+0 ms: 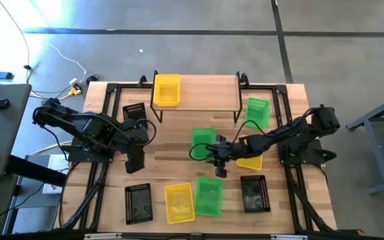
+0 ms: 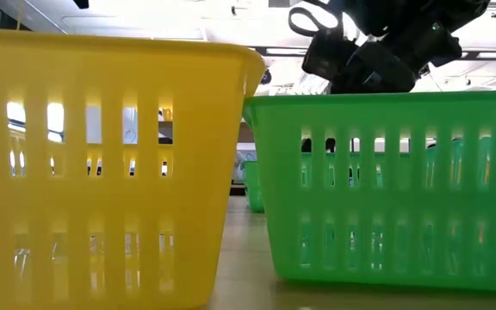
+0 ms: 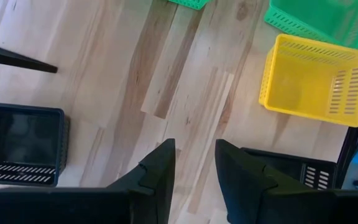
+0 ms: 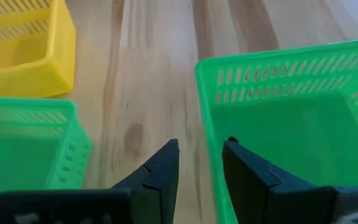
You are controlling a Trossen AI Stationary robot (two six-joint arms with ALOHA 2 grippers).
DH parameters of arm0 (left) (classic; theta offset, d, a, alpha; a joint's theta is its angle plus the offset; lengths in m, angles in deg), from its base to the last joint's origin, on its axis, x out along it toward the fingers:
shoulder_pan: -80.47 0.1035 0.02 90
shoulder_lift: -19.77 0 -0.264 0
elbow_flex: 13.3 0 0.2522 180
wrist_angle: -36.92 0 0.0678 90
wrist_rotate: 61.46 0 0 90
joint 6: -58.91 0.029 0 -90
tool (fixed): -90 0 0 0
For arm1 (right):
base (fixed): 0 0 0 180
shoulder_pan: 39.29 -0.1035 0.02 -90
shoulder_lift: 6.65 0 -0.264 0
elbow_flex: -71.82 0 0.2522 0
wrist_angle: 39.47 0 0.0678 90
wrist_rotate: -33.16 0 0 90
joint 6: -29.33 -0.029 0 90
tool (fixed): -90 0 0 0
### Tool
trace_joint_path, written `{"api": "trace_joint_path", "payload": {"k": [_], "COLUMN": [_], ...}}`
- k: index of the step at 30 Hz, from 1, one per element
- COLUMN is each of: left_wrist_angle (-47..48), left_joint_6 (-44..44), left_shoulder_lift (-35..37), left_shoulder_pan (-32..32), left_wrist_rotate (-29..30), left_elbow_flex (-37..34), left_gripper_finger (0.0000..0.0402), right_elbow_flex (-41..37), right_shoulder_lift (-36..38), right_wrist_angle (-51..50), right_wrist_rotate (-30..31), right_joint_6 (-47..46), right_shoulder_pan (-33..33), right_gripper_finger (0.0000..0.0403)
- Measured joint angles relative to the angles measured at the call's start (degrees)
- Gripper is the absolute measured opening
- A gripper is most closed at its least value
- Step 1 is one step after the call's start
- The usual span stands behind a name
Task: Stack baskets on shelf by color
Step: Put the middle left green bin on the shelf
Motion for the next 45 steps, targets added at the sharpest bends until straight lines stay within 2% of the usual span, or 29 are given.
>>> {"api": "trace_joint_path", "payload": {"k": [16, 19, 24, 30, 45], "left_wrist_angle": [-0.1, -0.1, -0.1, -0.11, -0.19], "left_joint_6": [-0.44, -0.44, -0.44, -0.5, -0.45], "left_shoulder_lift": [-0.01, -0.01, -0.01, -0.01, -0.01], "left_shoulder_pan": [0.02, 0.02, 0.02, 0.02, 0.02], "left_wrist_rotate": [1.03, 1.07, 1.07, 1.07, 0.15], "left_elbow_flex": [0.0, 0.0, 0.0, 0.0, 0.0], "left_gripper_finger": [0.0103, 0.0103, 0.0103, 0.0103, 0.0103], "right_elbow_flex": [0.01, 1.24, 4.49, 8.01, 15.34], "right_shoulder_lift": [-2.29, -2.29, -2.27, -2.21, -2.21], "right_wrist_angle": [-3.04, -5.73, -11.45, -16.61, -21.78], "right_wrist_rotate": [2.05, 2.04, 1.99, 1.98, 2.79], "right_joint_6": [2.46, 2.46, 4.19, 5.14, -4.24], "right_shoulder_pan": [0.02, 0.02, 0.02, 0.39, -2.92], "right_gripper_finger": [0.0107, 0.0082, 0.0009, 0.0004, 0.0001]}}
